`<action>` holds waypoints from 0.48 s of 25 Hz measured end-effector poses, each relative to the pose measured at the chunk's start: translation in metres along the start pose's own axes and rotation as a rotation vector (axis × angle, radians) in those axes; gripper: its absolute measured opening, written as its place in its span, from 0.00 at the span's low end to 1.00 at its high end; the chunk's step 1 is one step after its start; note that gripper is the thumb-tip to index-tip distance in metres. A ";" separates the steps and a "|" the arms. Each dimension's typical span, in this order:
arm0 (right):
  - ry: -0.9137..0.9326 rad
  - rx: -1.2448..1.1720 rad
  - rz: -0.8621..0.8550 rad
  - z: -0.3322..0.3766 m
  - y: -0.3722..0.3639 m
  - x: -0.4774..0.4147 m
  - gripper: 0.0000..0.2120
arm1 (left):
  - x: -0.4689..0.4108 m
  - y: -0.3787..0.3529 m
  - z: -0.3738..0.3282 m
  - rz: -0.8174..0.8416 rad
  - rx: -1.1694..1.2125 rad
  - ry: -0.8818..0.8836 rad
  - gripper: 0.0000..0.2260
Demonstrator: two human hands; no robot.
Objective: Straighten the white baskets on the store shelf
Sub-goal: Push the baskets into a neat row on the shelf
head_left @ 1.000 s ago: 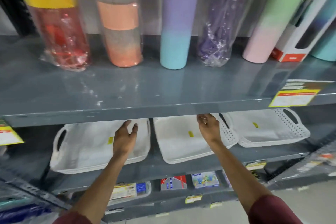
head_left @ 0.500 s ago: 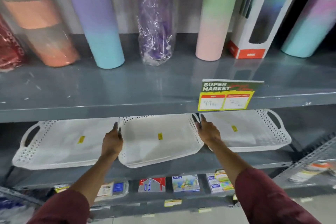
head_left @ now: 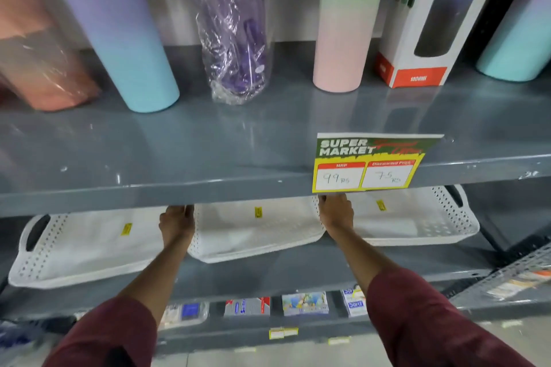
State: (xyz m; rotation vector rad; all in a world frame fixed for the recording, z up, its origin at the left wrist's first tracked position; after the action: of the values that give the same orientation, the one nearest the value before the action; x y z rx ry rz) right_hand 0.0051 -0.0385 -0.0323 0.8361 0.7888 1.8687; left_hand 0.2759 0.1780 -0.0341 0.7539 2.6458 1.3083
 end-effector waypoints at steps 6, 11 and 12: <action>0.086 0.052 -0.009 -0.012 0.006 0.036 0.20 | 0.037 0.005 0.014 -0.027 0.008 -0.092 0.18; 0.079 0.079 -0.059 -0.018 0.009 0.056 0.21 | 0.055 0.007 0.016 -0.048 -0.038 -0.124 0.18; 0.076 0.095 -0.059 -0.017 0.009 0.058 0.21 | 0.058 0.008 0.014 -0.048 -0.040 -0.127 0.18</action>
State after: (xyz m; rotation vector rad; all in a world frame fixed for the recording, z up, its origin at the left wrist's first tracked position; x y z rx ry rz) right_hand -0.0335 0.0081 -0.0218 0.7957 0.9459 1.8308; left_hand 0.2325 0.2193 -0.0292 0.7382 2.5154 1.2527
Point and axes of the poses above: each hand's wrist, its own x-axis away from the middle knuckle, its own y-axis out of the back of the hand, z = x × y, the point moved 1 cm from there along -x, towards the middle knuckle, and after that the axes turned 11 degrees about z, right-handed, at the moved point
